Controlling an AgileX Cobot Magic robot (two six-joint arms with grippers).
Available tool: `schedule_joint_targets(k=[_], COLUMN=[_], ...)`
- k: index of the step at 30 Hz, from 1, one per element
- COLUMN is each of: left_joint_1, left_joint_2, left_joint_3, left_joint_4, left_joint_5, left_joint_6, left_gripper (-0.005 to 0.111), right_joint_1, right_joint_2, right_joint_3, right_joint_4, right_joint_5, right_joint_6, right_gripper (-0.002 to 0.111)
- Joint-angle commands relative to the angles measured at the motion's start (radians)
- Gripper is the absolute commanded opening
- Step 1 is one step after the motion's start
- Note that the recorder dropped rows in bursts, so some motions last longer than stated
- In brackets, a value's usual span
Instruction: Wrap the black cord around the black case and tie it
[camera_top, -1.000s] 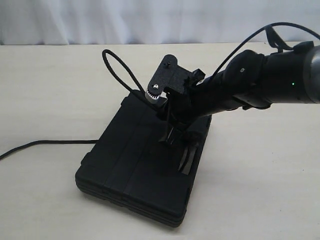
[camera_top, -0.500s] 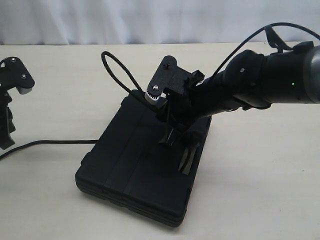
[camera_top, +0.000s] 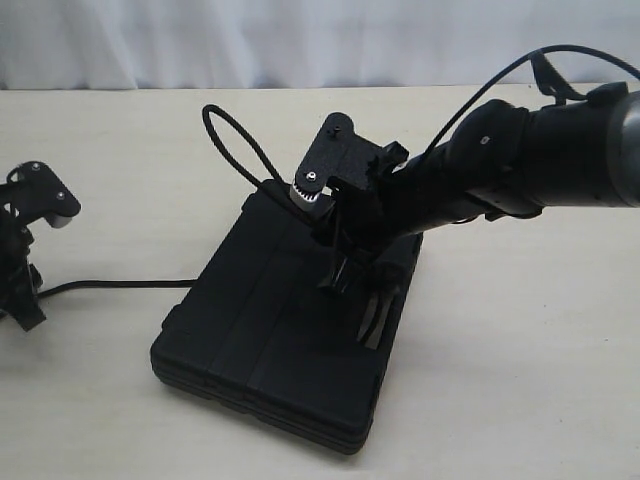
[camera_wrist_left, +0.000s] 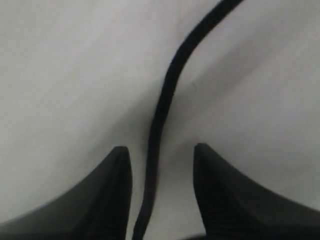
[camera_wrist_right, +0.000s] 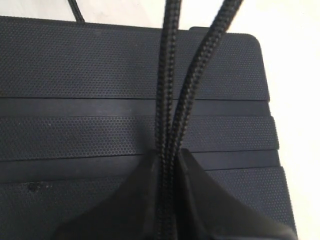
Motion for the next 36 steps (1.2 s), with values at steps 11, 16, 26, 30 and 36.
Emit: schedule_joint_targets(k=[11, 16, 26, 30, 36], left_joint_1=[0.0, 0.0, 0.0, 0.007, 0.106], left_joint_2=[0.068, 0.068, 0.068, 0.068, 0.068], left_joint_3=[-0.015, -0.109, -0.353, -0.363, -0.363], left_joint_4=[0.019, -0.04, -0.638, -0.755, -0.846], left_joint_5=[-0.091, 0.027, 0.282, 0.272, 0.244], left_joint_6=[-0.186, -0.269, -0.297, -0.297, -0.367], left_gripper=[0.012, 0.0, 0.0, 0.0, 0.0], right_joint_1=[0.0, 0.0, 0.0, 0.0, 0.0], right_joint_2=[-0.004, -0.004, -0.004, -0.004, -0.004], right_joint_3=[-0.003, -0.003, -0.003, -0.003, -0.003], right_joint_4=[0.0, 0.0, 0.0, -0.004, -0.004], right_joint_5=[0.013, 0.013, 0.013, 0.025, 0.027], right_joint_6=[0.005, 0.027, 0.039, 0.024, -0.026], right_gripper=[0.004, 0.004, 0.004, 0.004, 0.004])
